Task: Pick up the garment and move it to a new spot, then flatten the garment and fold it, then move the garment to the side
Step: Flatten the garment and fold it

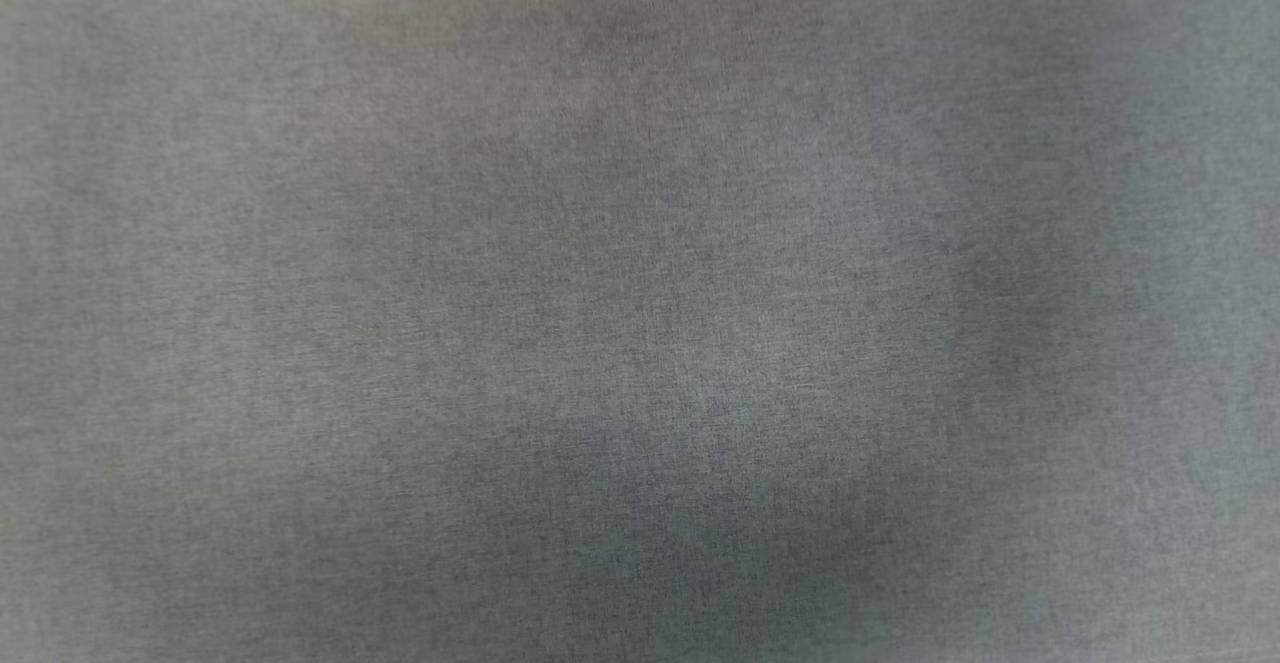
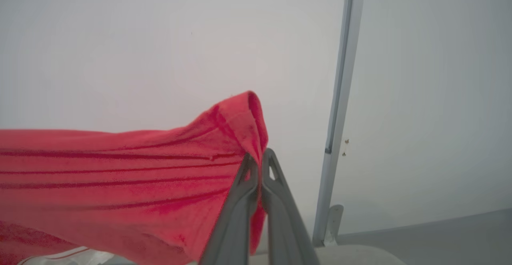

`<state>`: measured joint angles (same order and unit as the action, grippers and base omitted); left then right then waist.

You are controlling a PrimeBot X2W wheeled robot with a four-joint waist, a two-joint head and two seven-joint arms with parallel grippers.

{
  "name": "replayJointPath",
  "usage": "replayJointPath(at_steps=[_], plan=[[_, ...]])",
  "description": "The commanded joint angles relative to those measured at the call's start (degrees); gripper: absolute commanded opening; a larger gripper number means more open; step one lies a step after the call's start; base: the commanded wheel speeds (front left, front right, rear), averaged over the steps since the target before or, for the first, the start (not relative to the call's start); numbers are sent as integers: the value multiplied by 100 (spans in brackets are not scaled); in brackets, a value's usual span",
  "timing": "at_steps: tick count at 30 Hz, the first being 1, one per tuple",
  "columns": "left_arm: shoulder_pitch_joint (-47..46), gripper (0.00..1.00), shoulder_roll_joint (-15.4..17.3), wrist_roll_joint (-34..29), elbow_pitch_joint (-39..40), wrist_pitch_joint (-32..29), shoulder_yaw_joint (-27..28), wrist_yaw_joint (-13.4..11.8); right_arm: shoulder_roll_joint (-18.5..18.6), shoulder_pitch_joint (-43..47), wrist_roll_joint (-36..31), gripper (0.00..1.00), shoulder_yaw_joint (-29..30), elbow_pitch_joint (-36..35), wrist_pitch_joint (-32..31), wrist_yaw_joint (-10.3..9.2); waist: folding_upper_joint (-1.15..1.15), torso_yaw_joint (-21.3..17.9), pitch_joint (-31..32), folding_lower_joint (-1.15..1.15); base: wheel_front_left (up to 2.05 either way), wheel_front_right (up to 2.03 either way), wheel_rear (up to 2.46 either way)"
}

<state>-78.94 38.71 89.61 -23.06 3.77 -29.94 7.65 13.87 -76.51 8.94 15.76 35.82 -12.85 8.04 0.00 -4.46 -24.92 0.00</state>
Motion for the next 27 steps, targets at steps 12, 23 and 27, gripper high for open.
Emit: replayJointPath(at_steps=[12, 23, 27], plan=[[4536, 0, 218, 430, 2162, 680, -275, -25, 543, 3350, 1432, 0, -924, -722, -102, -70, 0, 304, 529, 0, 0, 0, 0], [7324, 0, 448, 183, 3786, 1002, -182, -25, 548, 6559, 2176, 0, -607, -3075, -783, -68, 0, 499, 925, 0, 0, 0, 0], [8013, 0, 634, 43, 4268, 1060, -161, -25, 402, 7384, 2249, 0, -251, -3835, -1105, -68, 0, 558, 972, 0, 0, 0, 0]])
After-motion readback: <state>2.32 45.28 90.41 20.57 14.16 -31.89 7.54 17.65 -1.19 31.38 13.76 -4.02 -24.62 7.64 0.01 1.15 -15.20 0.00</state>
